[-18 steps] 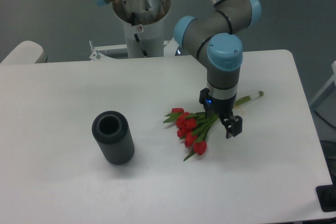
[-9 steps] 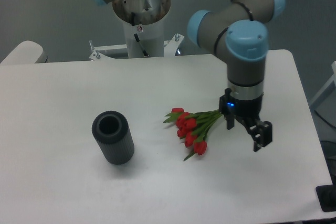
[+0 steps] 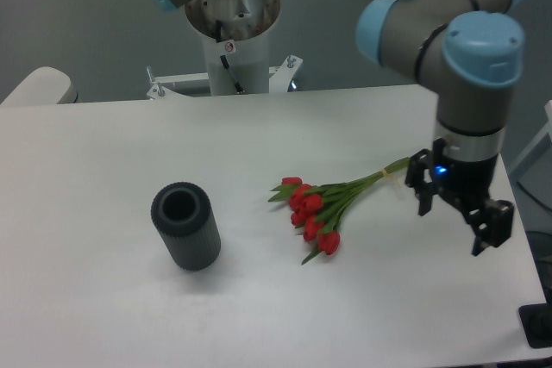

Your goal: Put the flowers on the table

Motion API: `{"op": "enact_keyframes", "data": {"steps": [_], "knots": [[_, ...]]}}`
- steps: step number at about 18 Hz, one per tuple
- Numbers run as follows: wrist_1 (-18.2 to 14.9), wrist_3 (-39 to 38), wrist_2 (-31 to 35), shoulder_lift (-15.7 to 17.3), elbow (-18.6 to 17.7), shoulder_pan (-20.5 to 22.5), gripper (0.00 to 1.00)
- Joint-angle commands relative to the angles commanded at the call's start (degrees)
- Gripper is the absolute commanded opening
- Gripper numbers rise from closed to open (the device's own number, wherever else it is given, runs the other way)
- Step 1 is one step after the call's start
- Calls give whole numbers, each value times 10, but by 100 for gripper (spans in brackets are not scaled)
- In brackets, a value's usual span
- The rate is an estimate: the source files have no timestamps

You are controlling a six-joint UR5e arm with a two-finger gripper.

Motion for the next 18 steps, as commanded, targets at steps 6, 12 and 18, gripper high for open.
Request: {"op": "enact_keyframes", "data": {"steps": [6, 12, 18], "knots": [[0, 61, -24, -2, -2, 34, 100], [4, 65, -22, -1, -10, 35, 100], [7, 65, -23, 0, -11, 34, 100]]}}
